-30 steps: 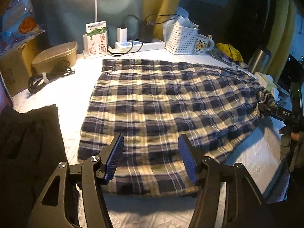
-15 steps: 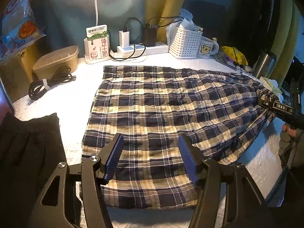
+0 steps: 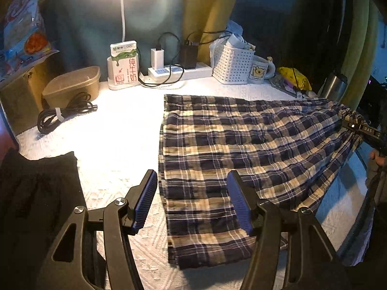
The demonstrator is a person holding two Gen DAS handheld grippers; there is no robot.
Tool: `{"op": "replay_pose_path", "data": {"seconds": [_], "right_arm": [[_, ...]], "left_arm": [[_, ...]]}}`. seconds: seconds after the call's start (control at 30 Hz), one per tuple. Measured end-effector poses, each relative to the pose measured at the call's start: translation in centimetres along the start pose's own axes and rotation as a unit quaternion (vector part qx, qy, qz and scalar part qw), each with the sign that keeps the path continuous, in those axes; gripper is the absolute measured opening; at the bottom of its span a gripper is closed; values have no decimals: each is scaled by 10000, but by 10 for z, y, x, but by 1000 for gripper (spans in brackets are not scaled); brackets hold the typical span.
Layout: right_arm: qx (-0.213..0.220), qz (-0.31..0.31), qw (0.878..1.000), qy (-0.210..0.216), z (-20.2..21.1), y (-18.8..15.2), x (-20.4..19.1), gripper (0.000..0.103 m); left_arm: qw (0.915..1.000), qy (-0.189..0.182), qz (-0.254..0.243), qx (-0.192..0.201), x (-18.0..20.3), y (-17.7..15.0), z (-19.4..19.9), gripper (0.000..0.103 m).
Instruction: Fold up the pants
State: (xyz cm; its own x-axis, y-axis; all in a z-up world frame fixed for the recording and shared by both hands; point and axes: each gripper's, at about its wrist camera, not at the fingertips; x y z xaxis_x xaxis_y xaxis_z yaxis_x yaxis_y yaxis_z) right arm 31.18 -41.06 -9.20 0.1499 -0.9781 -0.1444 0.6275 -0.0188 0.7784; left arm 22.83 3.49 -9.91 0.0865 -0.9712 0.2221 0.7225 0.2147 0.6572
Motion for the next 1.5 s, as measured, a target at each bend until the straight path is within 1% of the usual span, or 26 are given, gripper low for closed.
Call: {"op": "replay_pose_path", "data": {"seconds": [0.2, 0.43, 0.67, 0.8, 0.97, 1.03, 1.13, 1.27, 1.3, 1.37, 1.47, 1.5], "right_arm": [[258, 391, 9989, -45, 22, 17, -38, 14], [457, 911, 9948, -20, 40, 34, -100, 14], [444, 1363, 9896, 84, 40, 38, -164, 14], [377, 1608, 9861, 194, 31, 38, -202, 14], [199, 1924, 9801, 450, 7, 32, -255, 14], [118, 2033, 9775, 555, -6, 28, -276, 12], [-58, 2138, 9741, 729, -28, 20, -305, 12], [-412, 2333, 9673, 912, -60, 0, -344, 12], [-520, 2371, 9656, 936, -67, -5, -352, 12], [-823, 2576, 9584, 914, -83, -18, -369, 12], [-955, 2803, 9513, 852, -91, -30, -381, 14], [-979, 2832, 9501, 867, -92, -32, -382, 18]], "left_arm": [[9997, -14, 21, 251, -20, 5, 11, 60], [9986, -71, 123, 503, -53, 7, 24, 60], [9973, -138, 117, 717, -81, 6, 36, 60], [9969, -199, 146, 744, -98, 5, 42, 60], [9972, -198, 177, 706, -119, 4, 45, 61], [9974, -176, 215, 668, -127, 4, 45, 61], [9975, -122, 243, 649, -143, 5, 49, 61], [9972, -61, 353, 661, -160, 4, 55, 61], [9969, -49, 390, 675, -164, 3, 57, 61], [9966, -37, 472, 680, -169, 1, 58, 61], [9963, -39, 526, 677, -171, -2, 60, 61], [9963, -42, 534, 674, -170, -3, 60, 61]]}}
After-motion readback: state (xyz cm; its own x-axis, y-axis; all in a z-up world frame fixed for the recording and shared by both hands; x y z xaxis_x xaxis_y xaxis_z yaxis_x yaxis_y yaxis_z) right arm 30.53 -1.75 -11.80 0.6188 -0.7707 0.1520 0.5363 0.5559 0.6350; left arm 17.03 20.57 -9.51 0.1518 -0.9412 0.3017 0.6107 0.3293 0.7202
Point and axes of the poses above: each gripper's, at about its wrist camera, not at the fingertips, and z roughly against the way its jaws point, x to its right, y to its top, and after that the axes turned 8 degrees about z, right-handed
